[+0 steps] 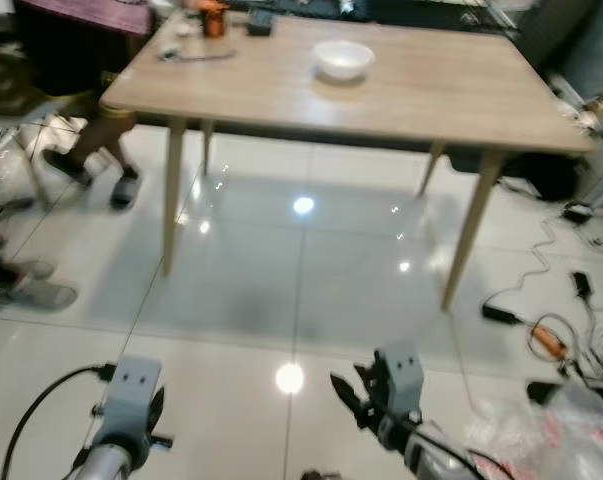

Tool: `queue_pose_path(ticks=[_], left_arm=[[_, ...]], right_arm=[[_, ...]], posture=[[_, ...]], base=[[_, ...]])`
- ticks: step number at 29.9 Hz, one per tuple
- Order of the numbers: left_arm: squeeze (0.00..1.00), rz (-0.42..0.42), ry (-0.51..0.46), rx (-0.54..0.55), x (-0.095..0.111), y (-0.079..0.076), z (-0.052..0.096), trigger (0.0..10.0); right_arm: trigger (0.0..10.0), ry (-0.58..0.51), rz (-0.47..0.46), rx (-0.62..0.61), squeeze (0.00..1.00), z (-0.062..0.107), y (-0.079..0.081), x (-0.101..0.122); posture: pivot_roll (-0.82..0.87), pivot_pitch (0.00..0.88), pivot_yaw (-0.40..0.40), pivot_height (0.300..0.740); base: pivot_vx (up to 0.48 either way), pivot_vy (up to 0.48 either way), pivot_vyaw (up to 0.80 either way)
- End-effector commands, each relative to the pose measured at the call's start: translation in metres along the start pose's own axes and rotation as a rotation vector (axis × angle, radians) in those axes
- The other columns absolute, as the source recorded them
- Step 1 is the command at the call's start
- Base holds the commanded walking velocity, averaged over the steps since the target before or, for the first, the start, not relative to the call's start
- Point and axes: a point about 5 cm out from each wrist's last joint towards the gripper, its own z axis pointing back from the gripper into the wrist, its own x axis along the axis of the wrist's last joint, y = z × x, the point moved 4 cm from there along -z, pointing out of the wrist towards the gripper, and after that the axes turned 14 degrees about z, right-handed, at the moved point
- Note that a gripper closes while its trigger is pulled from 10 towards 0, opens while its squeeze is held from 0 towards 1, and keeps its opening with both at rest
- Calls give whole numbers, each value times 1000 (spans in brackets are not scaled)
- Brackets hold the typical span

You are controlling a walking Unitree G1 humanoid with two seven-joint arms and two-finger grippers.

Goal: Setting the table

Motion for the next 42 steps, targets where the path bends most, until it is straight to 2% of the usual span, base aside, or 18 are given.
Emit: queue_pose_path(ticks=[1,6,11,25,30,38,42], left_arm=[[0,5,44,8,-14,5,4,10000],[0,44,50,8,-13,7,-3,10000],[0,49,49,5,-11,6,-9,10000],[0,39,35,-2,-11,6,-12,10000],[0,4,7,20,-7,8,-13,10000],[0,2,6,27,-8,8,-14,10000],[0,-6,-8,26,-5,8,-14,10000]], right_arm=[[10000,0,-11,7,0,0,1,-4],[10000,-8,21,-11,0,-2,-3,-2],[10000,-17,41,-46,0,-5,-7,1],[10000,-8,65,-252,0,-3,-34,0],[10000,-20,72,-269,0,-6,-38,5],[10000,-26,83,-261,0,-8,-36,7],[10000,-36,40,-303,0,-8,-45,10]], posture=[[22,59,28,740],[23,54,29,740],[19,46,33,740],[8,36,39,740],[11,37,35,740],[15,41,30,740],[14,37,29,740]], base=[[0,0,0],[0,0,0],[0,0,0],[0,0,0],[418,0,0],[480,0,0],[480,0,-600]])
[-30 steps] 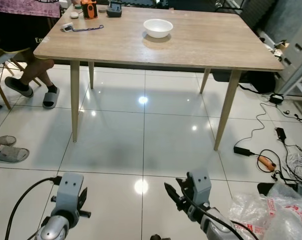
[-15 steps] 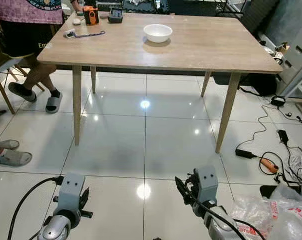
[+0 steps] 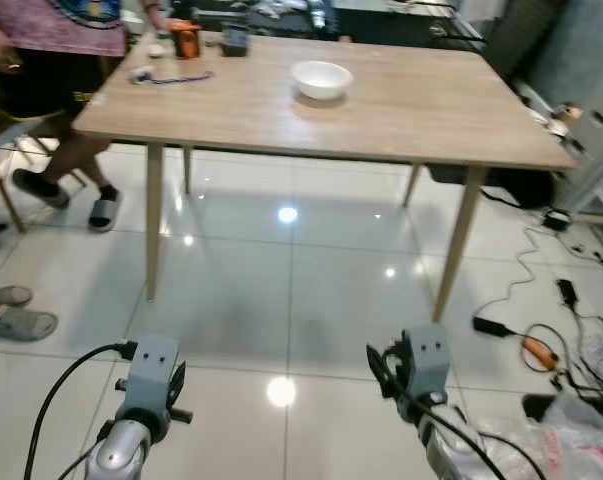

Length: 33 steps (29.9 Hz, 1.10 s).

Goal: Setting the table

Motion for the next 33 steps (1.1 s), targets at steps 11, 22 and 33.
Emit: queue_pose_path(ticks=[11,22,33], left_arm=[[0,-56,-242,-91,77,-22,-2,10000],[0,-113,-470,-146,155,-45,15,10000],[0,-147,-657,-157,221,-52,44,10000]], right_arm=[[10000,-103,-18,-153,0,-8,-41,39],[10000,-427,13,-115,0,-15,-38,150],[10000,-547,-12,68,0,-11,8,194]], posture=[[18,32,30,740],[31,37,35,740],[70,44,30,740]], base=[[480,0,-800],[469,0,-288],[349,0,0]])
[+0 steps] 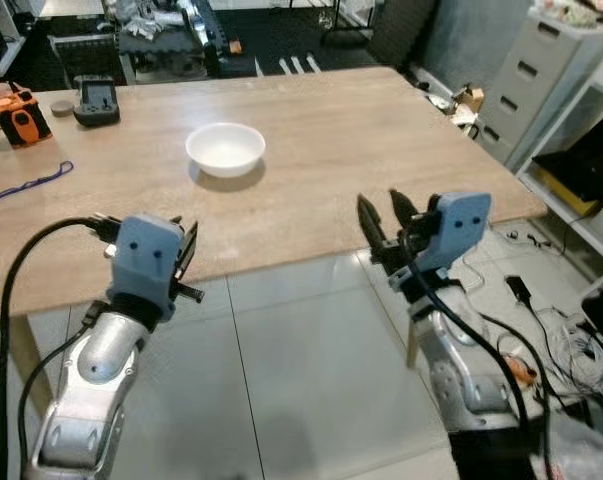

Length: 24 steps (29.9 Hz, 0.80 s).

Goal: Setting the table

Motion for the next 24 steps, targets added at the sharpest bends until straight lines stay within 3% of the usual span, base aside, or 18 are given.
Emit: queue_pose_path(ticks=[1,13,24], left_arm=[[0,10,4,5,1,0,-1,10000],[0,5,39,31,2,5,-1,10000],[0,36,63,76,-5,13,-1,10000]], right_arm=[[10000,25,0,8,0,2,1,-4],[10000,70,-15,58,0,0,20,-6],[10000,92,-12,57,0,0,22,-11]], posture=[[70,44,30,740],[82,45,31,740],[82,39,28,740]], base=[[345,0,0],[341,0,0],[338,0,0]])
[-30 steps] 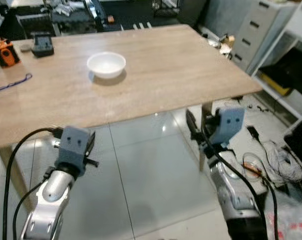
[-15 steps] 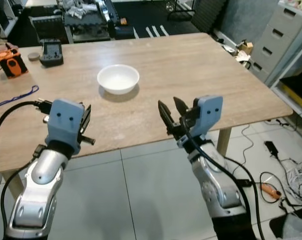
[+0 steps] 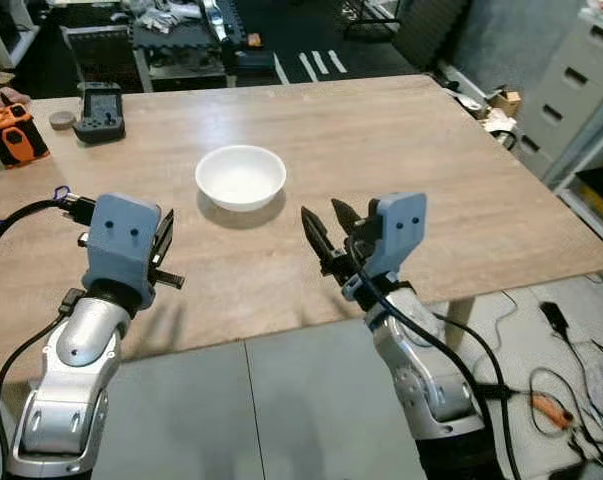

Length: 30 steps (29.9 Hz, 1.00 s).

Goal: Setting the table

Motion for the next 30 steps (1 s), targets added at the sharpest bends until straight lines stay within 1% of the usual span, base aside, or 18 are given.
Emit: queue_pose_path(ticks=[1,21,24,25,27,29,30], left_arm=[[0,14,36,28,-9,4,2,10000],[0,31,62,46,-16,1,4,10000],[0,39,74,31,-18,-2,5,10000],[0,41,86,-9,-20,-8,8,10000],[0,40,92,-22,-20,-9,9,10000],[0,41,100,-36,-22,-11,10,10000],[0,32,113,-60,-24,-14,12,10000]], right_arm=[[10000,24,-9,-5,0,2,1,-5],[10000,48,-5,7,0,5,2,-10],[10000,51,-6,10,0,5,2,-10],[10000,55,-7,25,0,6,4,-11],[10000,56,-7,31,0,6,4,-11],[10000,71,5,44,0,7,5,-12],[10000,84,22,53,0,7,5,-13]], posture=[[82,39,28,740],[80,37,18,740],[80,37,18,740],[82,39,19,740],[82,39,19,740],[82,40,19,740],[83,41,19,740]], base=[[480,0,0],[473,0,0],[0,0,0],[0,0,0],[0,0,0],[0,0,0],[0,0,0]])
